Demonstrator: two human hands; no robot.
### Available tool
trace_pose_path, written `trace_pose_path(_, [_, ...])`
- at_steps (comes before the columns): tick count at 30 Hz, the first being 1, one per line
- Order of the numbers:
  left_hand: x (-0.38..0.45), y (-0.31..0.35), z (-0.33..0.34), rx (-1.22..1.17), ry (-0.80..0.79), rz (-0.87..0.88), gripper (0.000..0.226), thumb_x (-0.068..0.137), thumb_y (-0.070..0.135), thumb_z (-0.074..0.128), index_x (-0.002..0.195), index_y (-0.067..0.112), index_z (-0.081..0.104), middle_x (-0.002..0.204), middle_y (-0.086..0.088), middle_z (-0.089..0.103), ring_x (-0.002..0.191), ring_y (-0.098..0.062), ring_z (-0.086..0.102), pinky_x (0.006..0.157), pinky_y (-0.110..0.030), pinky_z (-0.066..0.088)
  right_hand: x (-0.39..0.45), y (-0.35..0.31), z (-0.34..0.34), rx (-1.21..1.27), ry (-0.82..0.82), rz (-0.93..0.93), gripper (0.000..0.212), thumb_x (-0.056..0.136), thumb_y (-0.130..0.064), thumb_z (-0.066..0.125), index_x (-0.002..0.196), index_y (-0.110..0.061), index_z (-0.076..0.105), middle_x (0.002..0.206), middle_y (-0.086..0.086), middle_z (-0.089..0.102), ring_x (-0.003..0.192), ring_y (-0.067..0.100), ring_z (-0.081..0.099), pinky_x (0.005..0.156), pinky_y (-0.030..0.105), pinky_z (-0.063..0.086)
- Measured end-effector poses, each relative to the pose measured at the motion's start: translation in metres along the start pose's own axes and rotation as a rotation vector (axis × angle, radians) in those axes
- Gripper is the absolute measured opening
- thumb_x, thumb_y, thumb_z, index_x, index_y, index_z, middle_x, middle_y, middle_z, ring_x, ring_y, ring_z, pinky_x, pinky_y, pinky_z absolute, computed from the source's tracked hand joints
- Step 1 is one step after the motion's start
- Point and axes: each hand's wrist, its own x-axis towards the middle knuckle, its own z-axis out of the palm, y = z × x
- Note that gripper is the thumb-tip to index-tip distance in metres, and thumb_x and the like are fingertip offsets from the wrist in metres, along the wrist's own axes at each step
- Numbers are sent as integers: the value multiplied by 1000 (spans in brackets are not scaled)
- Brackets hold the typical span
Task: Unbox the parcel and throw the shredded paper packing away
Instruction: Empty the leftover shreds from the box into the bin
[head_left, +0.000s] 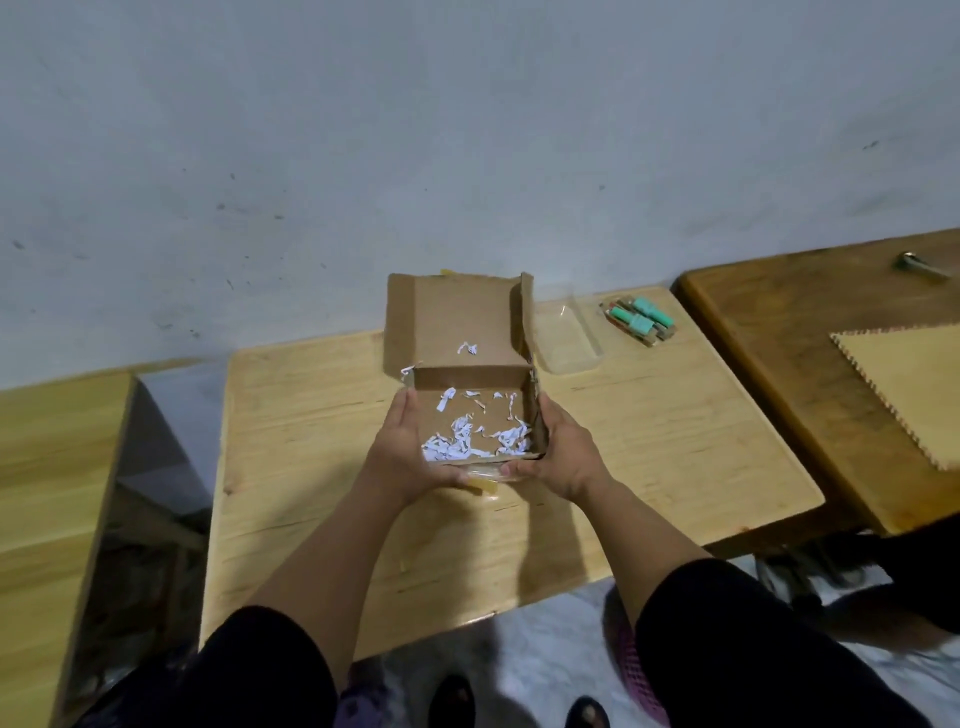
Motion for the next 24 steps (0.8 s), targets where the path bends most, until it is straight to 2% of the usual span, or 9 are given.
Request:
trace_pose_path(3, [4, 24, -5, -6, -7, 60, 134, 51, 47, 86, 149, 8, 4, 158, -4, 4, 146, -15, 6, 113, -19, 6, -9, -4, -23, 9, 77, -9, 104, 53, -24, 89, 139, -24, 32, 131, 0, 52, 119, 17, 50, 94, 16, 36])
trace_pose_path(10, [16, 115, 22, 14, -21, 245, 134, 50, 46, 87, 150, 11, 5, 159, -2, 5, 145, -15, 9, 113, -21, 11, -56, 16, -106, 28, 313, 37, 108, 49, -27, 90, 139, -22, 32, 133, -1, 51, 121, 16, 50, 98, 18, 36])
trace_pose_path(12, [14, 149, 40, 7, -55, 310, 134, 50, 47, 87, 150, 11, 6, 159, -2, 5, 145, -14, 8, 113, -20, 10, -79, 31, -133, 56, 389, 75, 106, 49, -26, 91, 138, -24, 34, 131, -1, 53, 118, 16, 52, 100, 21, 39])
trace_pose_path(15, [7, 199, 74, -19, -107, 406, 134, 47, 45, 88, 149, 11, 9, 158, -3, 9, 145, -14, 11, 112, -19, 10, -115, 61, -170, 94, 479, 171, 113, 50, -28, 90, 143, -23, 26, 135, -4, 48, 122, 11, 45, 103, 21, 32])
trace_pose_path(17, [-2, 232, 101, -13, -143, 469, 135, 46, 46, 89, 149, 10, 10, 158, -3, 10, 144, -13, 12, 112, -17, 8, -141, 85, -193, 92, 537, 238, 121, 49, -35, 90, 146, -23, 18, 145, -1, 40, 132, 17, 38, 111, 29, 29])
trace_pose_path(20, [-20, 273, 145, -30, -234, 531, 136, 45, 45, 89, 149, 8, 10, 158, -3, 10, 144, -13, 13, 115, -20, 10, -181, 124, -219, 110, 609, 340, 123, 49, -36, 90, 147, -24, 17, 149, 1, 34, 136, 21, 33, 113, 39, 32])
trace_pose_path(22, [-35, 294, 177, -36, -306, 552, 137, 44, 44, 90, 149, 8, 10, 158, -3, 8, 144, -14, 13, 116, -22, 12, -210, 148, -232, 147, 651, 382, 123, 48, -34, 91, 146, -25, 18, 150, -1, 34, 137, 20, 32, 114, 39, 30])
trace_pose_path(24, [-48, 310, 208, -38, -370, 572, 136, 44, 44, 90, 149, 9, 10, 158, -2, 7, 144, -14, 13, 113, -19, 9, -237, 173, -239, 157, 673, 425, 123, 46, -32, 92, 146, -26, 20, 147, -2, 38, 134, 17, 37, 113, 30, 30])
